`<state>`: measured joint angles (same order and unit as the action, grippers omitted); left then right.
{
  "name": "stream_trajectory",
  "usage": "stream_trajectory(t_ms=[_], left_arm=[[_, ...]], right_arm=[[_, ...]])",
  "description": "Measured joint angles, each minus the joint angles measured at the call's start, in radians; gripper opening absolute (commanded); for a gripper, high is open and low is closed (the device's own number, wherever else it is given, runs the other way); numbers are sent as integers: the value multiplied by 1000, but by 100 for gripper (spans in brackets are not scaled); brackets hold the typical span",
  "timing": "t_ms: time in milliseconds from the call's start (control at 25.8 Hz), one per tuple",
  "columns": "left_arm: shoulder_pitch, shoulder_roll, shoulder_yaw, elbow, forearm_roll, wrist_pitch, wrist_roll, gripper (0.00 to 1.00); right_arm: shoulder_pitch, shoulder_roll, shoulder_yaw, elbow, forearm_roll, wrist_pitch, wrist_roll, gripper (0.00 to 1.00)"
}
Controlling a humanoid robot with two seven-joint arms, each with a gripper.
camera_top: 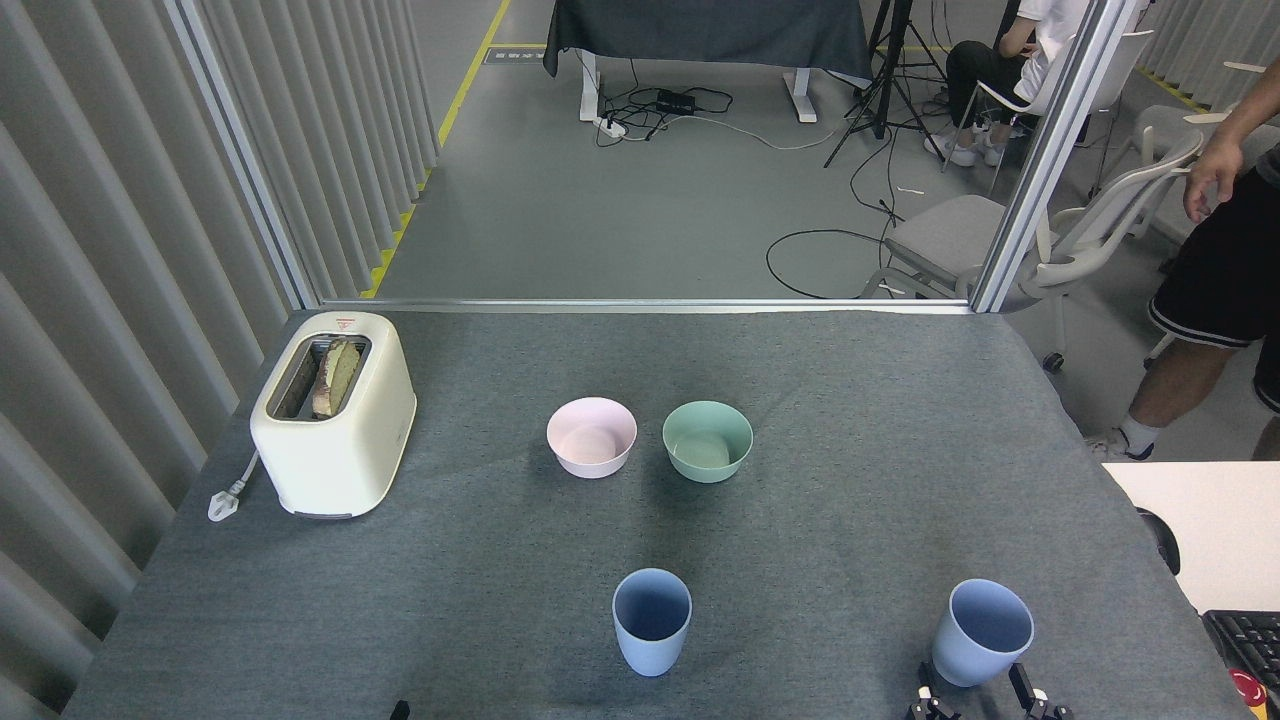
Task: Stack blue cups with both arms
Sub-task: 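Grasp the other blue cup with the right gripper, then carry the blue cup with the right gripper above the placed cup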
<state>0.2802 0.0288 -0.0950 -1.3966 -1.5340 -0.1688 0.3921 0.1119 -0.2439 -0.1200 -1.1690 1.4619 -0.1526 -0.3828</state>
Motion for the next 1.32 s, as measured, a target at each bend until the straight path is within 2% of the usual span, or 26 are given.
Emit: stream_trajectory(t_ms=[426, 813, 852, 968, 1084, 1200, 1316], left_arm=[[0, -1, 0, 1, 0, 0, 1, 100], [1, -1, 0, 1, 2, 0, 1, 100], [1, -1, 0, 2, 2, 0, 1, 100], [1, -2, 0, 2, 4, 0, 2, 100], [1, -3, 0, 2, 4, 0, 2, 100], [1, -3, 0, 2, 4, 0, 2, 100], [11, -5, 0, 1, 4, 0, 2, 100]], right_arm=[[-21, -11, 1, 13, 1, 29, -5, 100], [-84, -12, 16, 62, 3, 29, -4, 100], [-86, -12, 16, 64, 3, 29, -3, 99], [-90, -13, 17, 66, 7, 29, -2, 85], [-89, -13, 18, 64, 19, 28, -2, 75], [-86, -12, 17, 56, 30, 28, 1, 69], [-82, -11, 16, 25, 35, 28, -7, 66]])
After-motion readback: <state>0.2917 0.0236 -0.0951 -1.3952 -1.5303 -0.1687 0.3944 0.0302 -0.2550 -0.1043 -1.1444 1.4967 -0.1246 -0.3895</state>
